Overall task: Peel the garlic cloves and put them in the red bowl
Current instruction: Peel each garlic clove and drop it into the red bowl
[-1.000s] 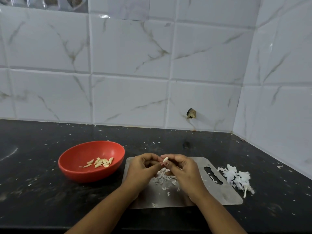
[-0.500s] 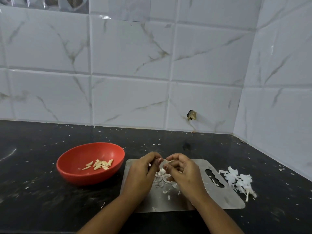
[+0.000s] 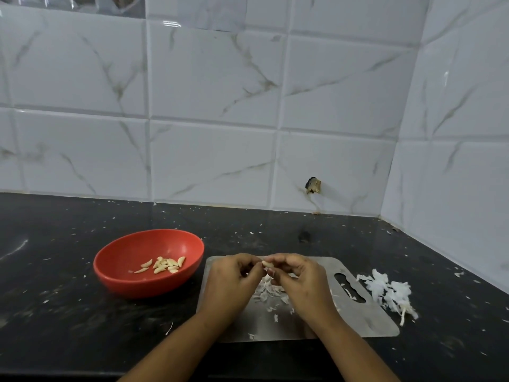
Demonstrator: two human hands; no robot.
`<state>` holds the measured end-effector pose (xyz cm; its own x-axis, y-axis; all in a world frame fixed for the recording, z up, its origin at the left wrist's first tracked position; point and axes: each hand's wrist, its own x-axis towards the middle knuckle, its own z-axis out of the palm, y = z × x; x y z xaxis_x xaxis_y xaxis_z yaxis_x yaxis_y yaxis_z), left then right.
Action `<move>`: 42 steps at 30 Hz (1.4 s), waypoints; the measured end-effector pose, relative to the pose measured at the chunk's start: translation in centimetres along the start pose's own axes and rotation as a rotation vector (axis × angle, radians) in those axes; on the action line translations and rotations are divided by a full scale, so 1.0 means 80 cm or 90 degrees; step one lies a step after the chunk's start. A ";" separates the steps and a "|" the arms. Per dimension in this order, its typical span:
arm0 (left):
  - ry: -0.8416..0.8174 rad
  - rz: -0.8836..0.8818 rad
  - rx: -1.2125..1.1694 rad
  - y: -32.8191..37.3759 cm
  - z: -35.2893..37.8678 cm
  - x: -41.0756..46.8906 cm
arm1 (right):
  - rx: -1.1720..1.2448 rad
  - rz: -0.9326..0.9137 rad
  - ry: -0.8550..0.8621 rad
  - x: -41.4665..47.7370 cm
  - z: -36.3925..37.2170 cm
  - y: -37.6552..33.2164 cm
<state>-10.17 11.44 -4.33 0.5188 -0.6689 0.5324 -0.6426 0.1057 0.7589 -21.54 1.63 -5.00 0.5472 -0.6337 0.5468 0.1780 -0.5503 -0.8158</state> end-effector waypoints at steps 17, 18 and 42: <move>0.009 0.036 -0.031 0.002 -0.002 0.001 | 0.133 0.128 -0.057 0.000 -0.003 -0.012; 0.008 0.032 -0.025 0.001 -0.001 0.002 | 0.139 0.144 -0.054 0.001 -0.003 -0.012; -0.054 -0.019 -0.166 0.001 0.000 0.006 | 0.139 0.108 -0.042 0.002 -0.005 -0.008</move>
<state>-9.97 11.11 -4.01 0.4794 -0.7325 0.4833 -0.4553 0.2633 0.8505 -21.94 1.68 -4.29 0.6355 -0.6657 0.3910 0.2473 -0.3043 -0.9199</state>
